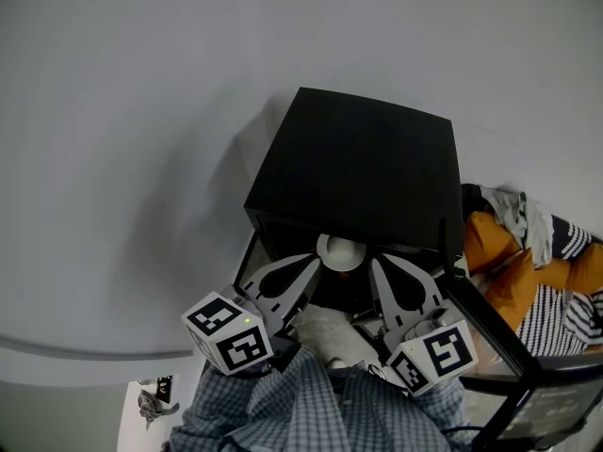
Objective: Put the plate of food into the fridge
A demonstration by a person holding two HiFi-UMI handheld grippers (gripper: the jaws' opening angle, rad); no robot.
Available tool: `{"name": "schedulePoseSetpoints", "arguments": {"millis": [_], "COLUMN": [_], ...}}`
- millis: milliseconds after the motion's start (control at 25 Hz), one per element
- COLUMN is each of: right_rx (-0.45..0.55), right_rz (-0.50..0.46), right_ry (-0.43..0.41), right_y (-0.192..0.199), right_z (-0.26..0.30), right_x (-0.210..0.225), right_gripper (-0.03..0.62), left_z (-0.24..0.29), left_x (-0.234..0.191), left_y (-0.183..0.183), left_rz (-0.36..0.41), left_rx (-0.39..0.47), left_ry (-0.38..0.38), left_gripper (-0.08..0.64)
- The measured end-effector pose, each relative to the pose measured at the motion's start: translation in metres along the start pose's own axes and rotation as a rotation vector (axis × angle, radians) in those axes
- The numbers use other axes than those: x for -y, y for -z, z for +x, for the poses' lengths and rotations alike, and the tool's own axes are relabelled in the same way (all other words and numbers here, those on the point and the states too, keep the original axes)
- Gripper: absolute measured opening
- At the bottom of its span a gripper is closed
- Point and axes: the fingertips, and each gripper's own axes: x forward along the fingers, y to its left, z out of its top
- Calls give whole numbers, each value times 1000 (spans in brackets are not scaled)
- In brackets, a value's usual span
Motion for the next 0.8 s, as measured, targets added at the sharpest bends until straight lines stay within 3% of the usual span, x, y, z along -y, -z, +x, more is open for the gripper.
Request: {"name": "schedulePoseSetpoints", "arguments": {"millis": [800], "right_rx": [-20], "right_rz": [-10], "right_ry": [2], "right_y": [4], "right_z": [2], "right_x": [0], "right_gripper": [6], "left_z": [1], "left_x": [4], "left_y": [1], "left_rz": [14], "left_rx": [-14], "left_ry": [9], "left_gripper": [6]}}
